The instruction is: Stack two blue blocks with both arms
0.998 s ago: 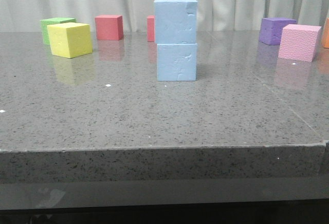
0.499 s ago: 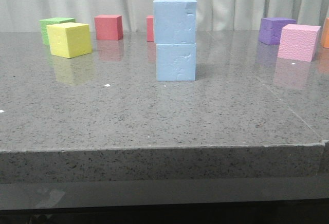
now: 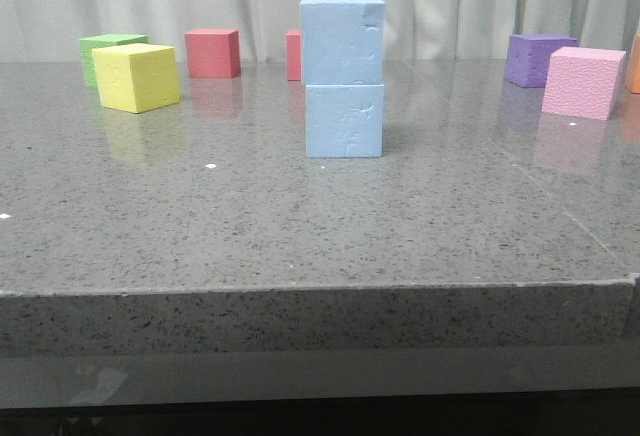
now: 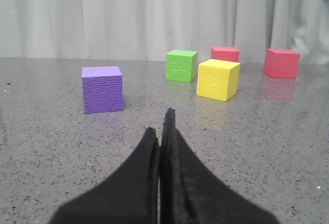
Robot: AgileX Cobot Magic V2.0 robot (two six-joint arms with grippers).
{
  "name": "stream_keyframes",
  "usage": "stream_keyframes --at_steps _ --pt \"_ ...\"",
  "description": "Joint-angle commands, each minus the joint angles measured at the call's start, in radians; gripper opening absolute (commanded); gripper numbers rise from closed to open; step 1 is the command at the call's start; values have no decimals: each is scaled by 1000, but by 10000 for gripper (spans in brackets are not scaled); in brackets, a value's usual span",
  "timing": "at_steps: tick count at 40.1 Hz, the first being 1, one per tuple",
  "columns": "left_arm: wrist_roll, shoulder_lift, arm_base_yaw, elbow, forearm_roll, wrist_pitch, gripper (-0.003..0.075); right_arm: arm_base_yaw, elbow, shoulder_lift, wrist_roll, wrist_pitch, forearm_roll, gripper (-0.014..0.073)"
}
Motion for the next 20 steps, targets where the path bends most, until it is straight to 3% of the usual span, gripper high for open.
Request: stream_keyframes --at_steps 1,20 --pt "1 -18 -7 2 -7 -78 -19 -7 -3 -19 -3 -93 6 -122" --pt "1 -18 -7 2 -7 -78 -19 -12 -3 -19 -3 -94 8 -122"
